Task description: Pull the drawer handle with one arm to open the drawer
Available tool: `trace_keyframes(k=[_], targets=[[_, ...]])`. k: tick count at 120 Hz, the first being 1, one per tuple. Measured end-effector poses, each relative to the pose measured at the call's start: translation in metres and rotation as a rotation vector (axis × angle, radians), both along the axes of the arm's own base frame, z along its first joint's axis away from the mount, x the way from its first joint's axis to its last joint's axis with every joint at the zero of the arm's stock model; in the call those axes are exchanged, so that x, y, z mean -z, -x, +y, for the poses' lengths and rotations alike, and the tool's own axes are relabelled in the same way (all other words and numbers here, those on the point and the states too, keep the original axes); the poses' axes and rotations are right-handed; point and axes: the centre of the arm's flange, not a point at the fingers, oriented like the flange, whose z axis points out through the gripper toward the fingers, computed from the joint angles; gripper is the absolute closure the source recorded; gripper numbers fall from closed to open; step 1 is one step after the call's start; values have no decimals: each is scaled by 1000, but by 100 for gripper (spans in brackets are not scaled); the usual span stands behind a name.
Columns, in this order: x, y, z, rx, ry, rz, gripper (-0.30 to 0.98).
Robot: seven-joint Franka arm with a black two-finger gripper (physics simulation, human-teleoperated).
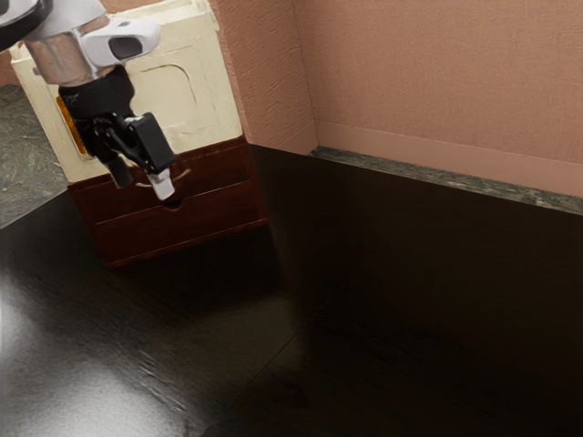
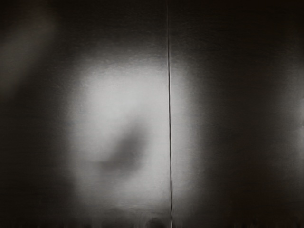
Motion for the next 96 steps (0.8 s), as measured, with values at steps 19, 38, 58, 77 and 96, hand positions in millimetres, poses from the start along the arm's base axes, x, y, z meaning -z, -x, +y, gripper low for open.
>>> trace_keyframes(k=[19,38,58,77,96], targets=[[76,47,-4,19,-8,64,0],[102,32,-8,41,-40,27,0],[115,9,2,103,-84,-31,0],[119,5,62,144,-81,-85,0],[114,-6,65,303,-204,-116,0]])
